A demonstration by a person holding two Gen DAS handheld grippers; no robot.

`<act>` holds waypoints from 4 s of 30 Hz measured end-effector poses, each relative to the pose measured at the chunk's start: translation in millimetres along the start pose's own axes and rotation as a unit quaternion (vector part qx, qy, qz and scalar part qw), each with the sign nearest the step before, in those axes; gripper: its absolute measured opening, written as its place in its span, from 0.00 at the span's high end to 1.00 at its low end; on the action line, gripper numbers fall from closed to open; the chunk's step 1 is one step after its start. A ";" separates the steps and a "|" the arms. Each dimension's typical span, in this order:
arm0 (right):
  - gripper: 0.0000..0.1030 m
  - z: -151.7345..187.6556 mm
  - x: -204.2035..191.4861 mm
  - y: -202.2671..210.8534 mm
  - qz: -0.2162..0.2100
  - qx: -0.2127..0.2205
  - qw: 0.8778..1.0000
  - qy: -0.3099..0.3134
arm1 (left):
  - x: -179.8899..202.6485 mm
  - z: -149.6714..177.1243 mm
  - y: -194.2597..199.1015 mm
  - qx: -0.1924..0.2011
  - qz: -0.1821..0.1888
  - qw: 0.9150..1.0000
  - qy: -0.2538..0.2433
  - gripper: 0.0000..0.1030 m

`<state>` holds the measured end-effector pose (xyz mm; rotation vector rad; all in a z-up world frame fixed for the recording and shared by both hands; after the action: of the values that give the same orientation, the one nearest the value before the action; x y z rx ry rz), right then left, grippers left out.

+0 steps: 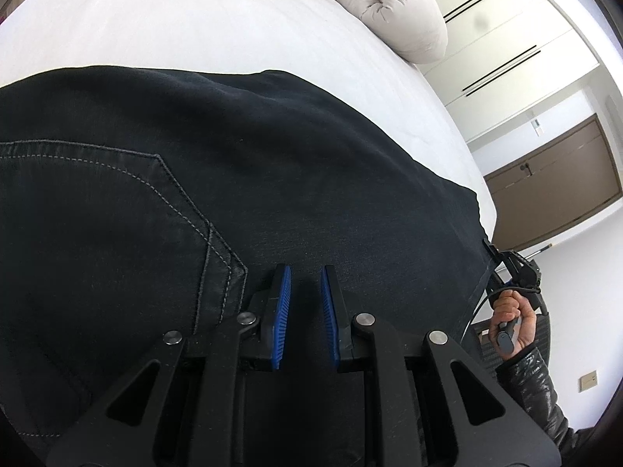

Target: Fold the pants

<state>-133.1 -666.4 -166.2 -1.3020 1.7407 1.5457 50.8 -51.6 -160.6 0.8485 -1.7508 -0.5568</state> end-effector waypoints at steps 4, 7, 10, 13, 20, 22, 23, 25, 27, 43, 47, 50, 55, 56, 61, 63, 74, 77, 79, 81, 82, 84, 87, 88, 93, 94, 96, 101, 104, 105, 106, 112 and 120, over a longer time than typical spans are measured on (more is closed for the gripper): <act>0.91 22.1 -58.6 0.3 0.039 -0.018 0.990 0.135 | -11.7 -0.5 5.0 0.002 0.007 1.000 0.008 0.85; 0.91 70.3 -120.6 -6.2 0.064 -0.052 0.954 0.288 | -17.6 -1.1 9.2 0.005 0.013 1.000 0.019 0.84; 0.92 137.0 -168.0 -18.9 0.076 -0.096 0.897 0.426 | -25.2 -3.6 16.4 0.008 0.018 0.999 0.034 0.84; 0.92 202.3 -185.8 -39.6 0.096 -0.138 0.833 0.526 | -23.4 -2.0 14.3 0.008 0.026 0.998 0.051 0.84; 0.91 247.3 -161.4 -63.2 0.125 -0.169 0.810 0.548 | -8.9 -6.2 8.4 -0.005 0.091 0.992 0.090 0.79; 0.91 249.0 -158.2 -58.8 0.128 -0.166 0.805 0.556 | -0.3 -10.2 4.6 -0.008 0.107 0.989 0.099 0.35; 0.91 249.2 -159.5 -57.5 0.126 -0.164 0.803 0.559 | 4.6 -13.1 3.1 -0.005 0.113 0.988 0.104 0.25; 0.91 251.0 -160.9 -55.6 0.129 -0.161 0.798 0.566 | 15.8 -18.7 -3.0 -0.004 0.130 0.986 0.107 0.18; 0.91 255.3 -166.5 -53.9 0.131 -0.153 0.791 0.578 | 27.4 -24.7 -13.9 -0.027 0.137 0.985 0.105 0.15; 0.91 321.4 -212.6 -26.5 0.121 -0.101 0.707 0.689 | 74.8 -49.5 -57.9 -0.116 0.152 0.978 0.086 0.60; 0.91 348.5 -221.6 -21.7 0.115 -0.104 0.676 0.721 | 65.9 -51.0 -45.5 -0.114 0.148 0.979 0.076 0.81; 0.91 369.3 -227.5 -18.8 0.107 -0.109 0.651 0.743 | 54.8 -50.6 -29.5 -0.103 0.135 0.983 0.065 0.89; 0.90 403.9 -233.6 -19.2 0.085 -0.132 0.623 0.766 | 36.2 -54.4 -2.8 -0.091 0.105 0.989 0.044 0.90; 0.90 409.0 -233.5 -20.4 0.083 -0.137 0.619 0.769 | 34.7 -55.0 0.3 -0.088 0.100 0.990 0.040 0.90; 0.90 426.7 -232.4 -31.9 0.077 -0.160 0.615 0.768 | 25.2 -53.8 10.2 -0.078 0.072 0.994 0.031 0.90; 0.90 429.7 -231.4 -38.9 0.078 -0.173 0.617 0.764 | 20.1 -52.9 11.5 -0.075 0.061 0.995 0.031 0.90; 0.68 425.7 -216.3 -75.7 0.077 -0.236 0.673 0.696 | -9.0 -45.9 -14.2 -0.065 0.023 0.996 0.052 0.89; 0.20 407.3 -217.9 -62.1 0.045 -0.273 0.694 0.665 | -7.1 -46.3 -9.4 -0.060 0.002 0.997 0.040 0.83; 0.21 388.2 -217.9 -48.8 0.022 -0.296 0.705 0.644 | -6.9 -48.0 3.6 -0.044 -0.022 0.998 0.032 0.82; 0.36 359.3 -216.4 -35.9 -0.007 -0.338 0.720 0.606 | -6.9 -50.0 18.6 -0.018 -0.058 0.998 0.028 0.82; 0.53 343.4 -215.3 -32.3 -0.022 -0.357 0.730 0.583 | -5.6 -50.7 25.1 -0.008 -0.070 0.997 0.024 0.82; 0.67 293.6 -211.9 -28.0 -0.057 -0.392 0.760 0.515 | 6.6 -49.7 33.4 0.011 -0.078 0.997 0.011 0.82; 0.69 228.6 -212.5 -34.6 -0.097 -0.406 0.790 0.449 | 39.7 -40.7 32.9 0.028 -0.063 0.997 -0.029 0.82; 0.69 209.2 -212.9 -42.9 -0.109 -0.407 0.796 0.434 | 51.4 -35.1 27.9 0.026 -0.055 0.997 -0.043 0.82; 0.69 145.9 -201.5 -108.6 -0.123 -0.426 0.831 0.337 | 73.4 -11.8 -22.8 -0.016 -0.058 0.997 -0.055 0.82; 0.69 141.8 -198.0 -123.1 -0.119 -0.434 0.833 0.323 | 71.5 -7.7 -29.4 -0.023 -0.060 0.997 -0.052 0.82; 0.69 137.0 -192.9 -156.8 -0.107 -0.446 0.835 0.304 | 65.0 -2.0 -36.5 -0.024 -0.050 0.997 -0.052 0.82; 0.73 141.8 -171.2 -216.2 -0.065 -0.481 0.831 0.273 | 63.1 -0.9 -43.7 -0.018 -0.051 0.996 -0.072 0.82; 0.83 143.9 -147.1 -221.0 -0.074 -0.494 0.837 0.223 | 70.0 5.0 -50.6 -0.013 -0.052 0.996 -0.076 0.82; 0.83 144.8 -144.3 -219.4 -0.079 -0.497 0.836 0.218 | 63.2 7.8 -43.0 -0.012 -0.047 0.996 -0.071 0.82; 0.83 145.9 -141.6 -214.2 -0.083 -0.501 0.833 0.221 | 59.4 9.8 -38.6 -0.010 -0.043 0.997 -0.068 0.82; 0.82 162.6 -121.3 -154.8 -0.097 -0.537 0.803 0.240 | 45.7 8.2 -31.6 -0.004 -0.033 0.998 -0.058 0.82; 0.64 164.8 -109.8 -68.8 -0.102 -0.508 0.813 0.264 | 32.7 13.3 -15.1 0.004 -0.032 0.997 -0.064 0.82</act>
<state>-64.2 -469.0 -150.6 -2.5221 0.8536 2.2144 36.3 -86.8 -155.8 0.8945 -1.8475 -0.6587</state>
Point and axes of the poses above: each gripper's, at about its wrist camera, not at the fingertips, and y roughly against the way its jaws point, x to its right, z to its underside, the point moved 1 cm from there along -y, roughly the way its jaws point, and after that the axes turned 1 degree about -x, right-handed, at the moved point
